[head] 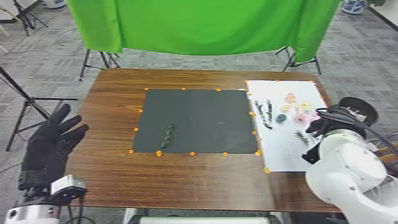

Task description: Arrange flowers

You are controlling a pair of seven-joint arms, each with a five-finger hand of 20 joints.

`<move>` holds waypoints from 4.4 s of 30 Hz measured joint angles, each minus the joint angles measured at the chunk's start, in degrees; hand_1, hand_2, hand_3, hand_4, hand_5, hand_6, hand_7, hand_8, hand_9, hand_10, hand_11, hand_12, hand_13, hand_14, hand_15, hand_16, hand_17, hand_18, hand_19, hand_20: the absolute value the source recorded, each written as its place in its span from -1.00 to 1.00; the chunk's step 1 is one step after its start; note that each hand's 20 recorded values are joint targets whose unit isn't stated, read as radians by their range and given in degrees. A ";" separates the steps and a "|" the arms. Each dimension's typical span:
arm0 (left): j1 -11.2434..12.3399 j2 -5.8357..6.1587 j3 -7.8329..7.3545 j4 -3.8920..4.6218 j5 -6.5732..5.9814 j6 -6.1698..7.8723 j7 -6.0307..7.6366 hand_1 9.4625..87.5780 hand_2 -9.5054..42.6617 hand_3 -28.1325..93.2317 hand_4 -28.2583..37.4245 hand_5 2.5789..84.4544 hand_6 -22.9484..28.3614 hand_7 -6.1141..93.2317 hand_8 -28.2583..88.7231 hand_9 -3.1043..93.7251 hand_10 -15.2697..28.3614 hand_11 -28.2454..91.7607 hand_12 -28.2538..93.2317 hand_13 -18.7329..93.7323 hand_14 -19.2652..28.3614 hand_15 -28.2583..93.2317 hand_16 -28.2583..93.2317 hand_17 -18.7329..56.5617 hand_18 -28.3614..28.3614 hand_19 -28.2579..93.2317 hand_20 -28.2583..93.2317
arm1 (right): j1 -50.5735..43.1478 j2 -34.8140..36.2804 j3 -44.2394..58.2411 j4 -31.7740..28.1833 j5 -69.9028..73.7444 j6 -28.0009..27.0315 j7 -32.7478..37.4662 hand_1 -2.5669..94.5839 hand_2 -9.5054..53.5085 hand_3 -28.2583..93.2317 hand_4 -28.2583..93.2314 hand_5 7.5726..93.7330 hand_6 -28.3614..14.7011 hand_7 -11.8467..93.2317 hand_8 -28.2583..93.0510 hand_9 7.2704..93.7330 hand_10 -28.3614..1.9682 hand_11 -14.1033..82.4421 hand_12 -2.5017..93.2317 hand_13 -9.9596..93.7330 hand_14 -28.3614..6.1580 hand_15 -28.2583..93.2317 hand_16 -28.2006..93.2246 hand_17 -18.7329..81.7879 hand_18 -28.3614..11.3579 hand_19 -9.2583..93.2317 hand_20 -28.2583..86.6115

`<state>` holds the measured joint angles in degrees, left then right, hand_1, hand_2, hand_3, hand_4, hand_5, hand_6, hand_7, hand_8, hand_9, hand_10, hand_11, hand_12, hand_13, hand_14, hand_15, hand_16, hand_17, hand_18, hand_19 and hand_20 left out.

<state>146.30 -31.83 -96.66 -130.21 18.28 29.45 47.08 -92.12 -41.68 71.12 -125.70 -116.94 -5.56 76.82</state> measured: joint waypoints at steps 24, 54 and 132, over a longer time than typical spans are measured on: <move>0.14 -0.81 0.08 -0.20 1.05 -0.44 -1.17 -0.54 -0.35 0.49 -0.88 -0.22 0.19 -0.66 -0.66 -0.31 0.48 -0.10 -0.34 -0.35 0.74 0.33 -0.69 -0.80 0.66 0.12 -0.31 | 0.52 -7.03 -0.41 5.05 1.90 -5.10 6.90 0.11 -0.86 0.34 -0.77 0.45 -0.60 -0.59 -0.68 1.00 0.12 0.38 -0.62 1.00 0.55 0.74 -0.38 0.76 -0.12 0.83 -1.00; -1.88 -1.79 2.02 -0.13 2.82 -1.25 -3.03 -0.52 -0.35 0.50 -0.87 -0.22 0.19 -0.65 -0.66 -0.31 0.47 -0.10 -0.34 -0.35 0.76 0.34 -0.70 -0.80 0.66 0.12 -0.31 | -6.42 -8.32 2.38 4.06 -1.11 -2.86 7.27 0.29 -0.83 0.25 -0.72 0.40 -0.38 -0.55 -0.63 1.00 0.26 0.54 -0.64 1.00 0.57 0.79 -0.39 0.75 -0.04 0.84 -1.00; -3.05 -1.26 2.37 -0.22 3.58 -1.68 -4.19 -0.53 -0.36 0.51 -0.87 -0.22 0.19 -0.65 -0.66 -0.32 0.46 -0.09 -0.35 -0.35 0.75 0.35 -0.70 -0.80 0.65 0.12 -0.31 | -5.93 -6.73 -1.08 5.98 -4.78 5.23 4.60 0.16 -0.77 0.30 -0.73 0.42 -0.45 -0.59 -0.66 1.00 0.28 0.60 -0.61 1.00 0.52 0.85 -0.38 0.65 -0.16 0.88 -1.00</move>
<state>143.25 -33.09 -94.29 -130.43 21.85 27.77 42.89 -98.05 -48.41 70.04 -119.72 -121.72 -0.33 81.43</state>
